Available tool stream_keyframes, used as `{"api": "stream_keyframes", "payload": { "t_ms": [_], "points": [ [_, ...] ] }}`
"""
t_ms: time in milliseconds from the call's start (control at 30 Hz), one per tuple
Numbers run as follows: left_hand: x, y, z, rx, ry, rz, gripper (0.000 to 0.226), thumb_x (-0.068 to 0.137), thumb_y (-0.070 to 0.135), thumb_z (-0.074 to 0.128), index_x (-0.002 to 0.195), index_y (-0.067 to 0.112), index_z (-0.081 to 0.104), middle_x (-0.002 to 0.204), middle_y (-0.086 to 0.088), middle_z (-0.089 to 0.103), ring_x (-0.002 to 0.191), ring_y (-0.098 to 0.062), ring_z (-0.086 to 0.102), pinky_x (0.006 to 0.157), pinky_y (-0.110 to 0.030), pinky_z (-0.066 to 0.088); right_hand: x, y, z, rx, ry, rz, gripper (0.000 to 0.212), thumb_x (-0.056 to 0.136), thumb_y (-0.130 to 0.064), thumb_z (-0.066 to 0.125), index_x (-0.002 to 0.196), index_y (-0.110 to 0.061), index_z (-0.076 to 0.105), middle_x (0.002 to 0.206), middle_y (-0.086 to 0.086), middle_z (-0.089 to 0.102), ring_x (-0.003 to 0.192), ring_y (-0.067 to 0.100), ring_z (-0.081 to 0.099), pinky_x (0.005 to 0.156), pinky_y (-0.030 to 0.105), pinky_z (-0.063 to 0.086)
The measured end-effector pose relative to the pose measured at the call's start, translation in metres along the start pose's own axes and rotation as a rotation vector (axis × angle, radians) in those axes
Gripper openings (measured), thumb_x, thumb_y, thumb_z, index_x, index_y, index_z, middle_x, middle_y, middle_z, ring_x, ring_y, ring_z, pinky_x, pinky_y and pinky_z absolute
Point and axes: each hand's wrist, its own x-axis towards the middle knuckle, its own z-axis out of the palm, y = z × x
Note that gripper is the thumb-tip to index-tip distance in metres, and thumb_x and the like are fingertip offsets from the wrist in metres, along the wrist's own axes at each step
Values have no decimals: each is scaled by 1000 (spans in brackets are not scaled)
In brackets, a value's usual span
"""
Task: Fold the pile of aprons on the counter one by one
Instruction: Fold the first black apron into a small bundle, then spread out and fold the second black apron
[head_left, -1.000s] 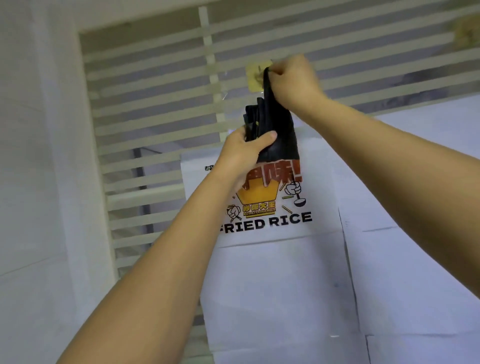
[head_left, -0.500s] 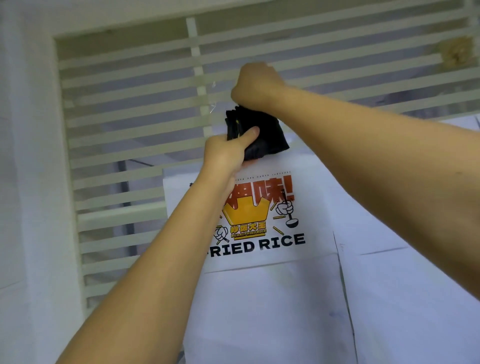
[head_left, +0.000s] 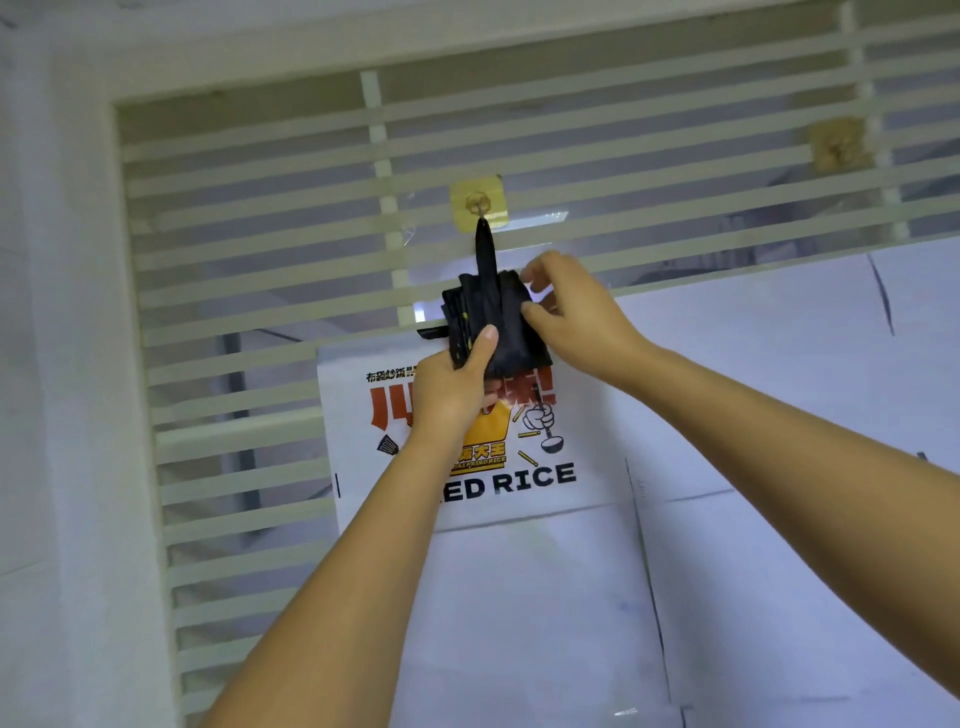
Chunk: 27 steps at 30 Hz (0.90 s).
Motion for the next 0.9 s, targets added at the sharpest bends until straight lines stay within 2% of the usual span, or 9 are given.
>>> {"api": "stream_keyframes", "payload": {
  "t_ms": [100, 200, 267, 333, 400, 533, 667, 800, 900],
  "points": [
    [-7, 5, -3, 210, 44, 56, 52, 92, 56, 47, 62, 14, 51, 69, -11, 62, 68, -27, 63, 68, -38, 53, -13, 1, -5, 12, -33, 24, 30, 92, -14, 54, 122, -14, 49, 124, 8, 49, 91, 12, 54, 78, 24, 47],
    [-15, 8, -6, 293, 60, 52, 59, 94, 51, 48, 51, 14, 33, 46, 2, 36, 45, -13, 35, 50, -26, 28, -23, -2, -11, 17, -38, 42, 34, 92, -12, 54, 126, -13, 48, 127, 7, 48, 99, 9, 51, 77, 14, 40],
    [-19, 9, -9, 309, 73, 46, 54, 93, 49, 51, 55, 13, 37, 49, 5, 38, 48, -11, 36, 52, -24, 28, -30, -5, -14, 13, -40, 53, 35, 92, -12, 53, 127, -13, 48, 129, 7, 47, 109, 12, 50, 83, 18, 39],
    [-25, 8, -11, 304, 101, 49, 37, 91, 48, 57, 82, 13, 50, 79, 4, 53, 72, -12, 49, 65, -24, 36, -40, -8, -16, 11, -39, 67, 36, 93, -14, 54, 128, -13, 47, 129, 7, 47, 113, 15, 50, 88, 22, 40],
    [-41, 4, -16, 270, 123, 62, 36, 87, 44, 63, 104, 16, 48, 104, 2, 54, 90, -12, 52, 73, -25, 38, -56, -10, -19, 27, -32, 81, 36, 92, -17, 56, 127, -14, 47, 127, 5, 49, 108, 15, 53, 90, 27, 44],
    [-111, -19, -28, 294, 71, 134, 28, 86, 32, 68, 98, 22, 45, 70, -1, 49, 64, -14, 48, 55, -17, 36, -120, -9, -28, -47, -8, 124, 24, 94, -27, 54, 115, -20, 49, 89, -2, 61, 64, 7, 54, 68, 29, 44],
    [-189, -73, -38, 263, -22, 15, 29, 84, 30, 70, 85, 27, 41, 63, -1, 48, 60, -13, 48, 54, -11, 37, -211, 10, -31, -187, -239, 210, 22, 94, -38, 51, 110, -23, 47, 66, -2, 59, 60, 9, 53, 60, 31, 42],
    [-266, -146, -35, 290, -195, -197, 28, 84, 29, 71, 86, 23, 44, 71, 2, 56, 66, -10, 52, 60, -12, 40, -305, 41, -19, -338, -573, 341, 25, 94, -43, 51, 110, -25, 44, 76, -4, 61, 65, 11, 53, 62, 31, 44],
    [-318, -194, -29, 308, -328, -356, 27, 83, 29, 72, 82, 18, 47, 85, -1, 61, 73, -15, 59, 62, -20, 43, -372, 62, -14, -336, -710, 445, 18, 91, -30, 56, 96, -18, 42, 91, 1, 52, 73, 17, 49, 57, 27, 33]
  ]
}}
